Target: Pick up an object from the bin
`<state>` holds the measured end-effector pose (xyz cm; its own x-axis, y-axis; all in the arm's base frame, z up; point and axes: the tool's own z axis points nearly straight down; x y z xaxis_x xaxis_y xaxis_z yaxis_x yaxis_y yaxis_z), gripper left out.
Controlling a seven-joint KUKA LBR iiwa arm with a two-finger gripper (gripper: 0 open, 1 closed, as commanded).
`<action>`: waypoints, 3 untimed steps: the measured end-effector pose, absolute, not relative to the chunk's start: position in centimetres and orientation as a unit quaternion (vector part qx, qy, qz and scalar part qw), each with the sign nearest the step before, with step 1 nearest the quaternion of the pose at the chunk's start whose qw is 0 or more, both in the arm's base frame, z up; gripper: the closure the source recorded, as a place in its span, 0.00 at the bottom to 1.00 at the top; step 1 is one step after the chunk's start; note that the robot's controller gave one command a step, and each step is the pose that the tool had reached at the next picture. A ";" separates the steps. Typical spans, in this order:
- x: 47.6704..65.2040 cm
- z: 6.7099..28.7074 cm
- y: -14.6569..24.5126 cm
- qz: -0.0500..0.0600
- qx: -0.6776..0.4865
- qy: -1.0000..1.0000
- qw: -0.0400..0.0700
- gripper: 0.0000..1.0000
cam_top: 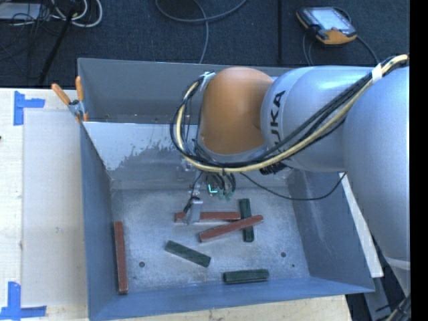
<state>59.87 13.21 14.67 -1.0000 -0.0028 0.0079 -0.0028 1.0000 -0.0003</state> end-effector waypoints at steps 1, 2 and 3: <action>60.1 15.0 13.2 0.000 0.000 -1.000 0.000 0.00; 57.8 12.2 11.2 -0.001 0.034 -0.999 -0.003 0.00; 56.7 9.8 9.8 0.000 0.009 -1.000 0.003 0.00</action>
Offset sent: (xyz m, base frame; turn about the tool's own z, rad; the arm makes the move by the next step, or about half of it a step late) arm -0.0588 -0.0582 -0.0763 -0.1616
